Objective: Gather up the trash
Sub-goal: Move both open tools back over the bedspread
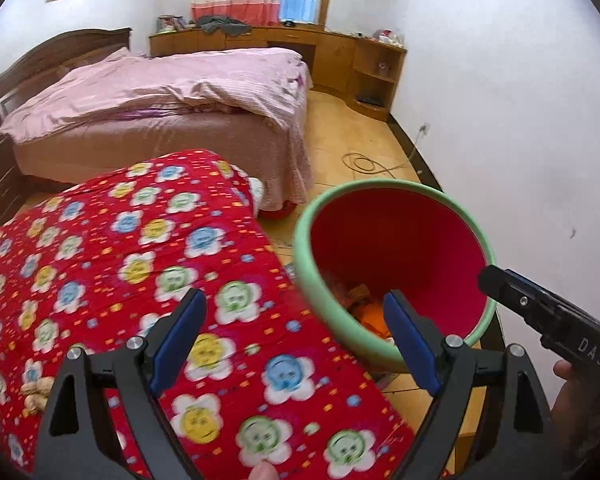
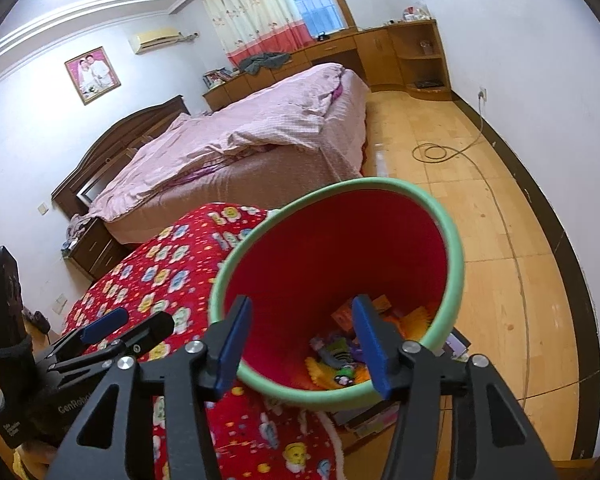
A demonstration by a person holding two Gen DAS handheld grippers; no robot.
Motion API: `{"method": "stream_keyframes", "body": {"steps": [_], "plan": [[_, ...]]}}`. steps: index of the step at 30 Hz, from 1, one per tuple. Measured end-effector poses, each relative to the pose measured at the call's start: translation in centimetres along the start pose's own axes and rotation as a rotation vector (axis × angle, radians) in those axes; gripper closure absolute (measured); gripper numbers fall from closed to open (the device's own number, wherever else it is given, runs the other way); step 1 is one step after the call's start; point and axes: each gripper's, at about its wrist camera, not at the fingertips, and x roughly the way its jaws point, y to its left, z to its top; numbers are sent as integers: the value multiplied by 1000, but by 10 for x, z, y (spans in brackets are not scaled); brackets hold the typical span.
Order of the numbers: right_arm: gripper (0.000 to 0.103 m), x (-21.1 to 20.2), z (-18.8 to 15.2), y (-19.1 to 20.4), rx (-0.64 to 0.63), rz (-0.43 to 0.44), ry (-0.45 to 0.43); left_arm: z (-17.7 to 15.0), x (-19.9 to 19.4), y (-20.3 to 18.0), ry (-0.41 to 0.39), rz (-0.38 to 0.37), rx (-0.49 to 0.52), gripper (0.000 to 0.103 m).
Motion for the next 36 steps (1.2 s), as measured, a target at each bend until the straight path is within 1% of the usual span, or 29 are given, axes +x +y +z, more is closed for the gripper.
{"method": "stream_keyframes", "body": {"steps": [7,10,15,22,30,31,32,34,36], "plan": [[39,-11,-8,30,-35,27,-2,-11,-31,29,-21,45,-65,14],[33,-16,-13,44,-54,36,-3,-16,-44,43,-32,76,-86,14],[30,-25,-21,70,-91,73,-3,-24,-67,69,-51,124,-129,14],[25,-35,-35,107,-145,121,0,-39,-99,96,-79,193,-178,14],[22,-42,-61,145,-232,166,17,-67,-129,121,-91,262,-240,14],[19,-42,-64,149,-242,169,19,-72,-133,124,-95,275,-248,14],[14,-43,-67,154,-252,173,21,-76,-137,127,-101,293,-255,14],[9,-45,-74,161,-272,182,20,-82,-143,131,-108,318,-262,14],[8,-46,-81,166,-287,184,20,-90,-147,136,-111,338,-273,14]]}}
